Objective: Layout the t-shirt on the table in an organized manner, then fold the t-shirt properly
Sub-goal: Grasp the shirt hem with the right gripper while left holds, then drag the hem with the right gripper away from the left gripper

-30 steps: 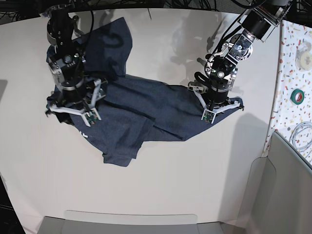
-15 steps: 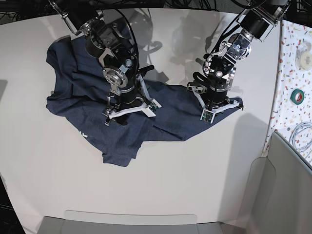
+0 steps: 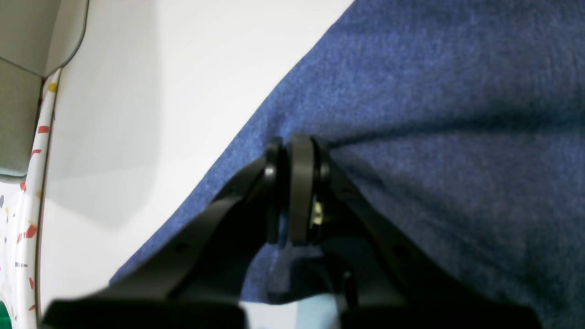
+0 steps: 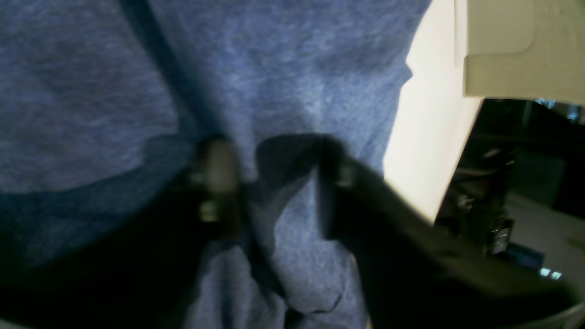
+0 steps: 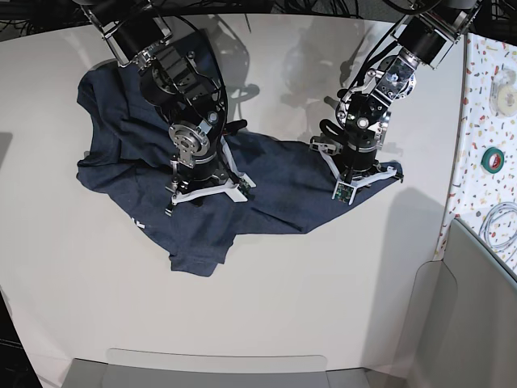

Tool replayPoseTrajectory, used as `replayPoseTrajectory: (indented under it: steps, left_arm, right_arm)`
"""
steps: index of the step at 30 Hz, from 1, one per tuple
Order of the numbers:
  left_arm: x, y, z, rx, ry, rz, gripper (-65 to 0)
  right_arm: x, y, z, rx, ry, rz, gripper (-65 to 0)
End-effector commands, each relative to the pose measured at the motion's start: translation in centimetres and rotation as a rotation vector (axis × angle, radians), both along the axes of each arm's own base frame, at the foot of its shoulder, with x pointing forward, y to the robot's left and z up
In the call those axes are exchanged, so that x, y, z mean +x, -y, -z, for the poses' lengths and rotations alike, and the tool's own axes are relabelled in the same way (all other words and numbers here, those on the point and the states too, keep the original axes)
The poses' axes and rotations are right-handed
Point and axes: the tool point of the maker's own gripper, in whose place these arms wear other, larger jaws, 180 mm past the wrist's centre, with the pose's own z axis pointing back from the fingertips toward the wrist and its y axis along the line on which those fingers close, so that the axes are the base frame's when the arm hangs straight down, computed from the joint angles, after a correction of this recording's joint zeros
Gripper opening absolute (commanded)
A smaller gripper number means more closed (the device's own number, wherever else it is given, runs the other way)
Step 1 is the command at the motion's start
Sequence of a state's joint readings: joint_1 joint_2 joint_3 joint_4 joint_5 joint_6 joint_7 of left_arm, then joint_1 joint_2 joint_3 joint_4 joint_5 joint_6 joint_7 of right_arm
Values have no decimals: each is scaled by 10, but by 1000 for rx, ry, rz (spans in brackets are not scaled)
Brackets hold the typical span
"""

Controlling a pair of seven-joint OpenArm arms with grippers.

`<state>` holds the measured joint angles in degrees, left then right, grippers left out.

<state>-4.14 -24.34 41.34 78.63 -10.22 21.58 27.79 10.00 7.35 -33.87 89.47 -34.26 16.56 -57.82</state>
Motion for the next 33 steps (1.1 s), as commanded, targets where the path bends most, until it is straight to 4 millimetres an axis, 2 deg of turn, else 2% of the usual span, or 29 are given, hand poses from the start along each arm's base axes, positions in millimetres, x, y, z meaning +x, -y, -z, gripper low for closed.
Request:
replayPoseTrajectory:
  steps: [1, 3, 4, 7, 22, 27, 33]
  left_arm:
    - [-44, -3, 39, -27, -240, -33, -610]
    - [-44, -3, 39, -27, -240, -33, -610]
    - [-44, -3, 39, -27, -240, -33, -610]
    - [-45, -3, 40, -25, -243, -35, -610]
    - [-49, -4, 42, -23, -250, -35, -610]
    - [-54, -5, 45, -22, -261, -36, -610]
    - [-58, -5, 47, -21, -268, -36, -610]
  right_arm:
    - [14, 7, -20, 3, 67, 28, -518]
    - [17, 16, -26, 14, 82, 56, -626]
    - [19, 19, -30, 20, 93, 68, -650]
    - [23, 32, -40, 34, 119, 108, -650]
    - [42, 157, -73, 122, 252, 437, -639]
    - [70, 184, -75, 128, 270, 460, -639]
    - [126, 191, -66, 162, 257, 395, -639]
